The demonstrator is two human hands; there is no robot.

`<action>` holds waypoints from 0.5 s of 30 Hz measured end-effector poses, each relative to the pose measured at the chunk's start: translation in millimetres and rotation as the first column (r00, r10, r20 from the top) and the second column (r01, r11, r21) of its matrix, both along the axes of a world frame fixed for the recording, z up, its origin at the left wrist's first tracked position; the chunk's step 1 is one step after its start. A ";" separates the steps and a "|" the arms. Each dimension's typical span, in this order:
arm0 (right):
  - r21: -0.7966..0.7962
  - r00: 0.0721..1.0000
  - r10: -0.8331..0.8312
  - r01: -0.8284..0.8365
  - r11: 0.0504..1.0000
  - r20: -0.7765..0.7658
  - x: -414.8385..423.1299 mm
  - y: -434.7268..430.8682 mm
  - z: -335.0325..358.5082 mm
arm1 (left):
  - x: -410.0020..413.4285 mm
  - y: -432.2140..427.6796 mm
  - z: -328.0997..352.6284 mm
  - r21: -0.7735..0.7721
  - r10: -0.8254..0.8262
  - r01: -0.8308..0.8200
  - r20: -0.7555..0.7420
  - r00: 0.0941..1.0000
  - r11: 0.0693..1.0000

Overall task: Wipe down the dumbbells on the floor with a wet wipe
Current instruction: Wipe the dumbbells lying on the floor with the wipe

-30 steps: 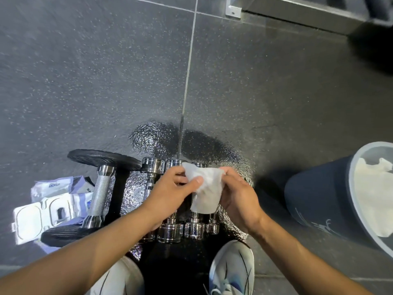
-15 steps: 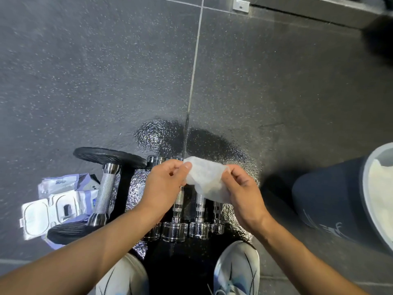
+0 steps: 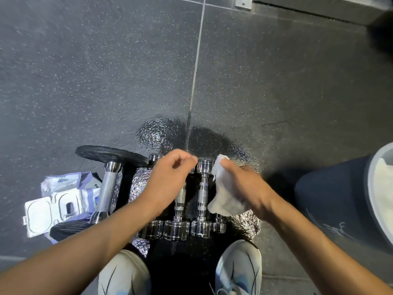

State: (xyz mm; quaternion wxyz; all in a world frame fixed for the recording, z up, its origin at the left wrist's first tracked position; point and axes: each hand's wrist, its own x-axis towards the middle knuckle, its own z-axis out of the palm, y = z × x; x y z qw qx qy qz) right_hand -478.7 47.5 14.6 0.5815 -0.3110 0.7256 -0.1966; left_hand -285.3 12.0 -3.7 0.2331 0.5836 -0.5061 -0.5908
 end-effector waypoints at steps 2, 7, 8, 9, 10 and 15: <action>0.038 0.988 0.117 -0.114 0.993 -0.098 7.6 -3.1 5.8 | -5.2 9.9 -2.9 0.162 0.011 -0.003 -0.046 0.999 0.987; 0.021 0.795 0.418 -0.457 0.889 -0.439 37.4 4.7 25.6 | -17.7 35.4 1.3 0.537 0.166 0.038 -0.326 0.931 0.842; 0.033 0.735 0.463 -0.517 0.855 -0.495 43.9 8.9 24.7 | -19.8 37.4 1.9 0.567 0.231 0.014 -0.359 0.904 0.824; 0.044 0.684 0.494 -0.562 0.826 -0.537 51.0 12.5 26.6 | -21.6 38.8 2.0 0.580 0.278 -0.013 -0.370 0.886 0.815; 0.057 0.651 0.515 -0.589 0.806 -0.558 56.6 14.4 26.4 | -22.9 39.3 2.6 0.592 0.325 -0.046 -0.374 0.869 0.804; 0.062 0.545 0.514 -0.644 0.762 -0.662 64.7 7.2 28.0 | -24.3 28.2 0.9 0.638 0.539 -0.210 -0.377 0.754 0.741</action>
